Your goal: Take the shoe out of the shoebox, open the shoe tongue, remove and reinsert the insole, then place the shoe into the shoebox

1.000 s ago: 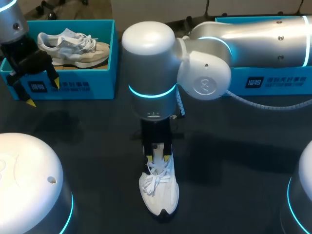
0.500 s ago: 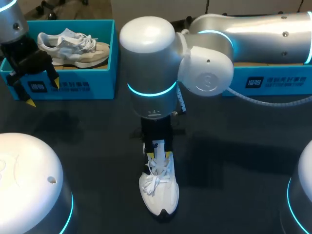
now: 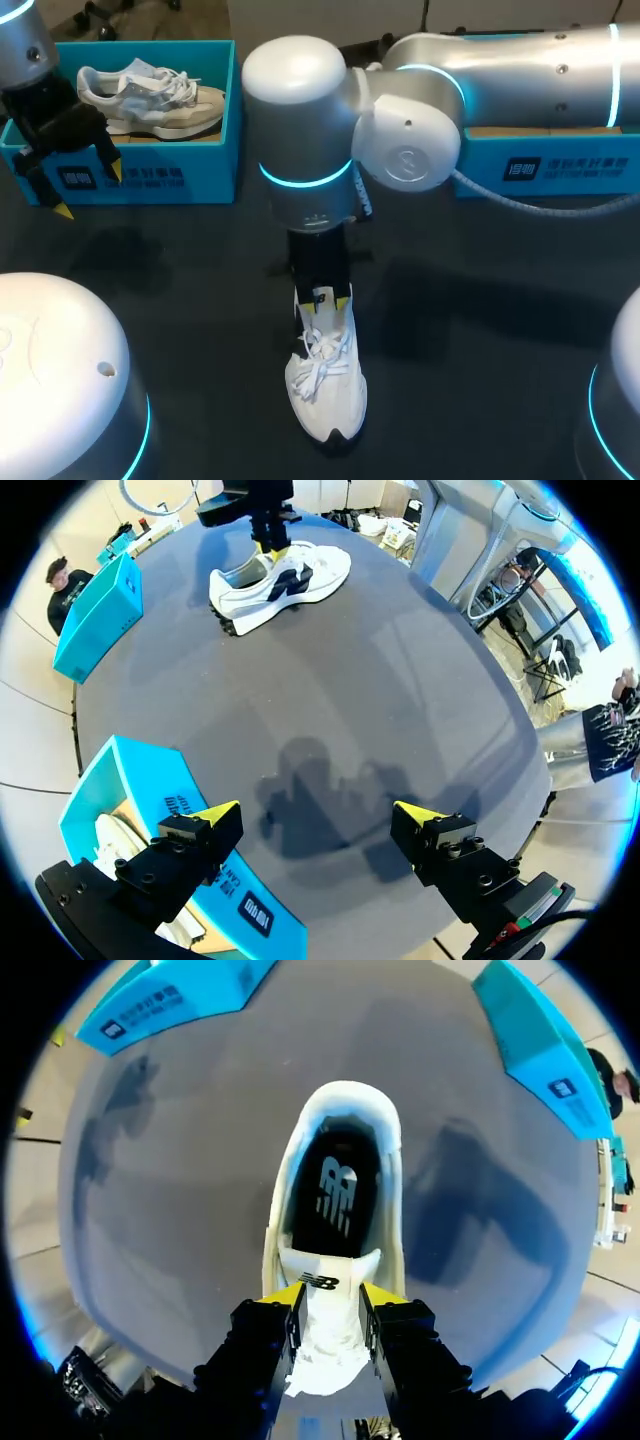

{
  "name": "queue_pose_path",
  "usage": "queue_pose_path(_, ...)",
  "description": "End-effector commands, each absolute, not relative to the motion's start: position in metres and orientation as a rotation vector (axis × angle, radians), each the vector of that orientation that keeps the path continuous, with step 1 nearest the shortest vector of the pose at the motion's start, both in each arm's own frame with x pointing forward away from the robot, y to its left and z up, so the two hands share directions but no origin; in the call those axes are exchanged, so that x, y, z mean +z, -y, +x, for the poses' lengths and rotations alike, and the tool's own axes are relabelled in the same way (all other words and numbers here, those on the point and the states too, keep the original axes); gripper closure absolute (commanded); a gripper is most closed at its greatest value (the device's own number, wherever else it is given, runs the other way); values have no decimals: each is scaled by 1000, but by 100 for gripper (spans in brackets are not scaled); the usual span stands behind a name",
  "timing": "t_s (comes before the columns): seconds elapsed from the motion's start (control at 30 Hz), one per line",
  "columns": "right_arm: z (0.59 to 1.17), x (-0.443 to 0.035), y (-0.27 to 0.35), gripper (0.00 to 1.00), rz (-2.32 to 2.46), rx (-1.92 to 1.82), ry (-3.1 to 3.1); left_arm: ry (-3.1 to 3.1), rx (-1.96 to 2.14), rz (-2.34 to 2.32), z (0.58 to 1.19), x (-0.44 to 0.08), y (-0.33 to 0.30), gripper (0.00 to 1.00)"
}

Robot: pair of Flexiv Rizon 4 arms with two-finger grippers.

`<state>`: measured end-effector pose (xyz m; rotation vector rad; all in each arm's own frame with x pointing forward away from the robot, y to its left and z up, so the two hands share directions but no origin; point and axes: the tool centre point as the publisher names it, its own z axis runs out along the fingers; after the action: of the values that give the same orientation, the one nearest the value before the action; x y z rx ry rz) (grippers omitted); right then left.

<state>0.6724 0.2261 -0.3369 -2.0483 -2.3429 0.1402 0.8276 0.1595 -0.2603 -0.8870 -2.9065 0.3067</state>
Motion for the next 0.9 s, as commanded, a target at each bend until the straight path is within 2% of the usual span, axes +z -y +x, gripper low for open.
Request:
queue_pose_path(0.03, 668, -322, -220, 67, -2052, 116, 2360, 2905, 303, -888, 828, -260, -160, 0)
queue_pose_path(0.2, 669, -294, -214, 67, -1925, 69, 2525, 2905, 303, -888, 828, -260, -160, 0)
queue_pose_path(0.3, 676, -279, -208, 66, -1655, -21, 2696, 2905, 303, -888, 828, -260, -160, 0)
queue_pose_path(0.37, 682, -271, -203, 62, -1430, -87, 2829, 2905, 303, -888, 828, -260, -160, 0)
queue_pose_path(0.5, 694, -263, -194, 39, -956, -188, 3013, 2905, 303, -888, 828, -260, -160, 0)
queue_pose_path(0.53, 697, -262, -191, 24, -868, -205, 3033, 2905, 303, -888, 828, -260, -160, 0)
queue_pose_path(0.57, 701, -261, -190, 5, -739, -207, 3048, 2905, 303, -888, 828, -260, -160, 0)
queue_pose_path(0.6, 704, -261, -188, 0, -627, -220, 3064, 2905, 303, -888, 828, -260, -160, 0)
queue_pose_path(0.83, 722, -259, -187, 0, -101, -170, 3088, 2905, 303, -888, 828, -260, -160, 0)
queue_pose_path(0.9, 725, -260, -189, 0, 179, -174, 3035, 2905, 303, -888, 828, -260, -160, 0)
